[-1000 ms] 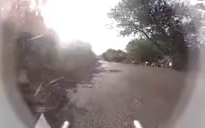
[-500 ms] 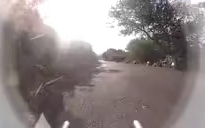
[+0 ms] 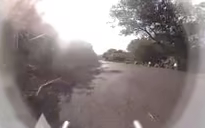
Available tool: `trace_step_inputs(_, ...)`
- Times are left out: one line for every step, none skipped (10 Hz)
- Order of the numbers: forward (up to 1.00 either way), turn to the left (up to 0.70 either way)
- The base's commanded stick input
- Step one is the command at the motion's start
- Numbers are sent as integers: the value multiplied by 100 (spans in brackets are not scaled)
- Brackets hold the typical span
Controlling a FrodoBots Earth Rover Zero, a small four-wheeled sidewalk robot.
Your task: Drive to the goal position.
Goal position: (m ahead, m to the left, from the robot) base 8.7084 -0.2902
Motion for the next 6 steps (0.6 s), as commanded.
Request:
trace_step_inputs(50, 0)
trace_step_inputs(50, 0)
trace_step_inputs(50, 0)
trace_step_inputs(50, 0)
trace_step_inputs(50, 0)
trace_step_inputs(50, 0)
